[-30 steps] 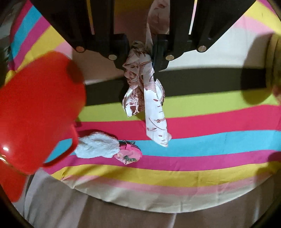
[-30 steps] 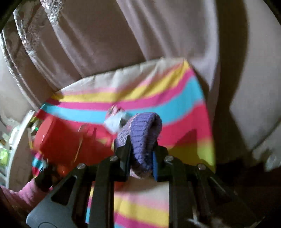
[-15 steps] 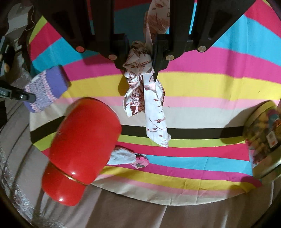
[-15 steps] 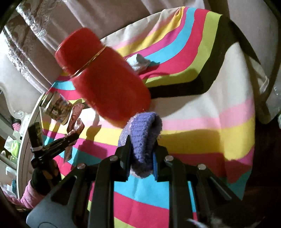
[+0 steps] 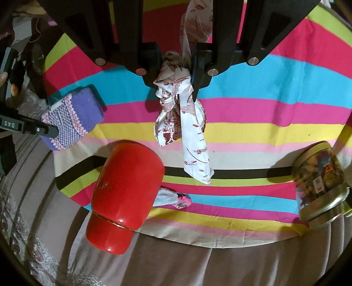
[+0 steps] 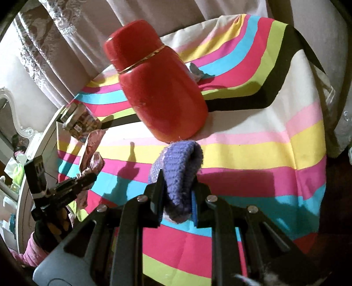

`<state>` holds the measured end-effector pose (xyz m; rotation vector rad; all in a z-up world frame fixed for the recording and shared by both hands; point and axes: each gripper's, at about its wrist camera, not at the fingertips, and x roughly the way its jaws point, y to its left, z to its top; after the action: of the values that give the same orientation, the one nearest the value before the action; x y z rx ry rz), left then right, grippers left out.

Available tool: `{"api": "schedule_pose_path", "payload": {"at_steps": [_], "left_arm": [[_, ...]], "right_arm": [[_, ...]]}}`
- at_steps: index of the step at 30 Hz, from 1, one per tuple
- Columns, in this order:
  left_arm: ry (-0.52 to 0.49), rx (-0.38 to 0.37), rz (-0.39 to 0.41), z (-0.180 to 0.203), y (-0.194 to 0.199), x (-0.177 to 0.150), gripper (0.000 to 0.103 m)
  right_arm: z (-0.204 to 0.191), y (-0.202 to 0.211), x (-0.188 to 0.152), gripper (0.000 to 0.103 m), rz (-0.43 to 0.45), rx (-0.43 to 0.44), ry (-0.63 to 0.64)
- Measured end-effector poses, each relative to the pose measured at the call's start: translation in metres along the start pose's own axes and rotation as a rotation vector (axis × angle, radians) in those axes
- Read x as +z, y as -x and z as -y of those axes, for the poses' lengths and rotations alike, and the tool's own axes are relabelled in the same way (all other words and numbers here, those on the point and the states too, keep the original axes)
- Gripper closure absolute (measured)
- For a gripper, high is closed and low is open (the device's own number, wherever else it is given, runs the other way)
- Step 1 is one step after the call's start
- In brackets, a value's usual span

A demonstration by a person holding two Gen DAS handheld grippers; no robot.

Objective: Organize soft objects
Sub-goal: 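Lift the scarf and purple mitten and carry them toward the white box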

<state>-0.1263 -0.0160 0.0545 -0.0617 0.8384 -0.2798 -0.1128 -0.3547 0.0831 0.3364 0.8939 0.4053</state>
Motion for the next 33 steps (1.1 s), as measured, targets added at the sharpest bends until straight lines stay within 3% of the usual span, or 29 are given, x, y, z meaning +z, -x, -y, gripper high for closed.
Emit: {"api": "schedule_pose_path", "payload": {"at_steps": [7, 15, 33], "left_arm": [[-0.020, 0.072, 0.023, 0.002, 0.028, -0.017, 0.081], [0.021, 0.127, 0.043, -0.022, 0.056, -0.037, 0.081], [0.185, 0.278, 0.109, -0.082, 0.140, -0.100, 0.081]], "right_arm": [[-0.033, 0.004, -0.017, 0.080, -0.005, 0.067, 0.043], [-0.074, 0.002, -0.021, 0.080, -0.013, 0.131, 0.116], [-0.215, -0.041, -0.046, 0.080, -0.162, 0.337, 0.388]]}}
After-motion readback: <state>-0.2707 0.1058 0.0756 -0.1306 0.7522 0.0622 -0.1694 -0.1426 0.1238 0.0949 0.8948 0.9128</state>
